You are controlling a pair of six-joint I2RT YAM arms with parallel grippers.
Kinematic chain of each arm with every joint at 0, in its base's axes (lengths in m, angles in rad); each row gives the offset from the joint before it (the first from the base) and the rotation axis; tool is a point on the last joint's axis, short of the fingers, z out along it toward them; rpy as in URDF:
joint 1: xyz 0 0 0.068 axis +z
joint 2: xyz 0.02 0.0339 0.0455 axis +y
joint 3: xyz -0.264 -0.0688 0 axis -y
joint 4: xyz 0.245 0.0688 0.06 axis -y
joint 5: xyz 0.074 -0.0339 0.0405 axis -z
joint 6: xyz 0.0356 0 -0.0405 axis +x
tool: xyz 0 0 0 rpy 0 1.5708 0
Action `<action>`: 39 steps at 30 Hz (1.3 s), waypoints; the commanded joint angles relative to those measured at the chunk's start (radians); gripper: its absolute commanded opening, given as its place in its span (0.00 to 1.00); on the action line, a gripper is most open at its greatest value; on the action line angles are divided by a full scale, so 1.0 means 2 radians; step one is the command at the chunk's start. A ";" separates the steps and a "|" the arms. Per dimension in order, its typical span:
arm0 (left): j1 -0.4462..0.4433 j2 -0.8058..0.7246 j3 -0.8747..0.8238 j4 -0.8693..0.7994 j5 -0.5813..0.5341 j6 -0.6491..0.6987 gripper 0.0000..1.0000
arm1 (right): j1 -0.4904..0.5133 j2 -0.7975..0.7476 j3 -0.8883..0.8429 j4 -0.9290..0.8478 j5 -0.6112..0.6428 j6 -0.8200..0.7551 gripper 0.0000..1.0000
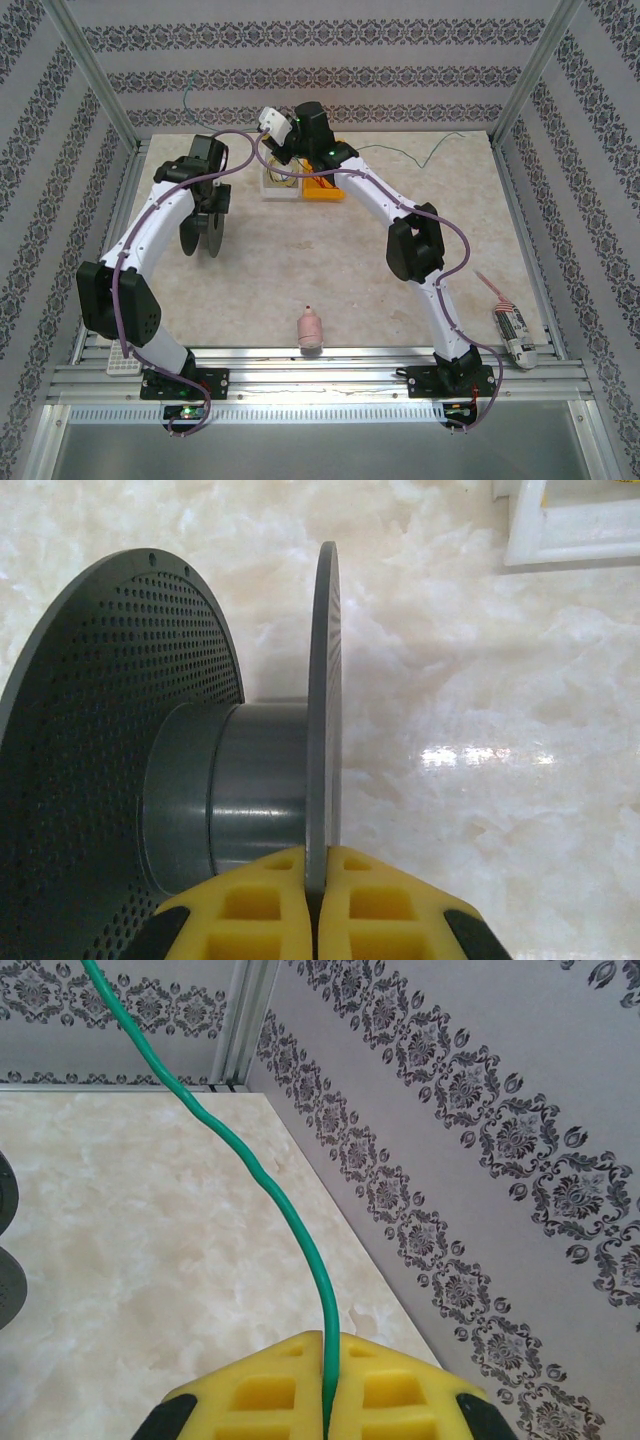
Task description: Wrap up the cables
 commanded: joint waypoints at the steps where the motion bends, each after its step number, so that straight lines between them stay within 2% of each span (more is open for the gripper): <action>1: 0.018 0.015 0.004 -0.009 -0.002 0.025 0.01 | -0.001 0.010 0.000 0.015 0.005 -0.006 0.00; 7: 0.026 0.012 0.021 -0.019 0.000 0.032 0.18 | 0.000 0.011 -0.005 0.018 0.022 -0.016 0.00; 15: 0.029 -0.005 0.080 -0.062 -0.003 0.046 0.47 | 0.001 0.010 -0.028 0.063 0.068 -0.034 0.00; 23: 0.043 -0.051 0.148 -0.119 0.023 0.055 0.65 | 0.002 -0.002 -0.098 0.146 0.091 -0.084 0.00; 26: 0.065 -0.081 0.164 -0.131 0.050 0.059 0.68 | 0.005 -0.009 -0.143 0.208 0.107 -0.110 0.00; 31: 0.127 -0.108 0.166 -0.143 0.084 0.064 0.68 | 0.013 -0.013 -0.194 0.295 0.131 -0.144 0.00; 35: 0.172 -0.110 0.135 -0.132 0.115 0.061 0.67 | 0.020 -0.017 -0.228 0.368 0.145 -0.169 0.00; 39: 0.195 -0.105 0.090 -0.099 0.143 0.046 0.67 | 0.027 -0.019 -0.255 0.427 0.157 -0.188 0.00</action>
